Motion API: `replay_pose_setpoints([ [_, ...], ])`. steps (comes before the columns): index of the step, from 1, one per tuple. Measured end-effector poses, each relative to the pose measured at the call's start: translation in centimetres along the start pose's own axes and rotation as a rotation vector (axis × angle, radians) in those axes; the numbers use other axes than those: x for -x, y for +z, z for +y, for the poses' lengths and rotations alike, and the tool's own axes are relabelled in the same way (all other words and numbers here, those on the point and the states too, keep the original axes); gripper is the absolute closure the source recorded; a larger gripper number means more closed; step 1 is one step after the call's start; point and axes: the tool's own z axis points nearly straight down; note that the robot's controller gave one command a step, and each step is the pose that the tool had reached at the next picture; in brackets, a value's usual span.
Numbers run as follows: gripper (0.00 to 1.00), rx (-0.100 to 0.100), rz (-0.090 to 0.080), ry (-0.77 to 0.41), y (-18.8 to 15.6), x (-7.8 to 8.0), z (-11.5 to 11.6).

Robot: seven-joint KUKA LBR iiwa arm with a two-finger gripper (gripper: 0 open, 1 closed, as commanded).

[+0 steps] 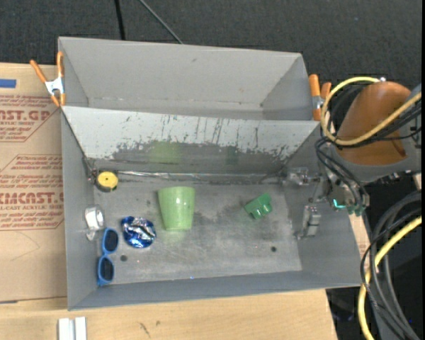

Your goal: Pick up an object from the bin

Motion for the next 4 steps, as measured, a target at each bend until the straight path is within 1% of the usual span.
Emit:
replay_pose_setpoints([
  [1,0.00,0.001,-0.005,-0.284,6.9,2.8,3.5],
  [2,1.00,-0.002,-0.008,-0.282,6.7,2.9,3.3],
  [3,1.00,-0.005,-0.018,-0.287,-19.8,1.4,4.8],
  [4,1.00,0.000,-0.004,-0.643,-7.7,1.4,2.4],
])
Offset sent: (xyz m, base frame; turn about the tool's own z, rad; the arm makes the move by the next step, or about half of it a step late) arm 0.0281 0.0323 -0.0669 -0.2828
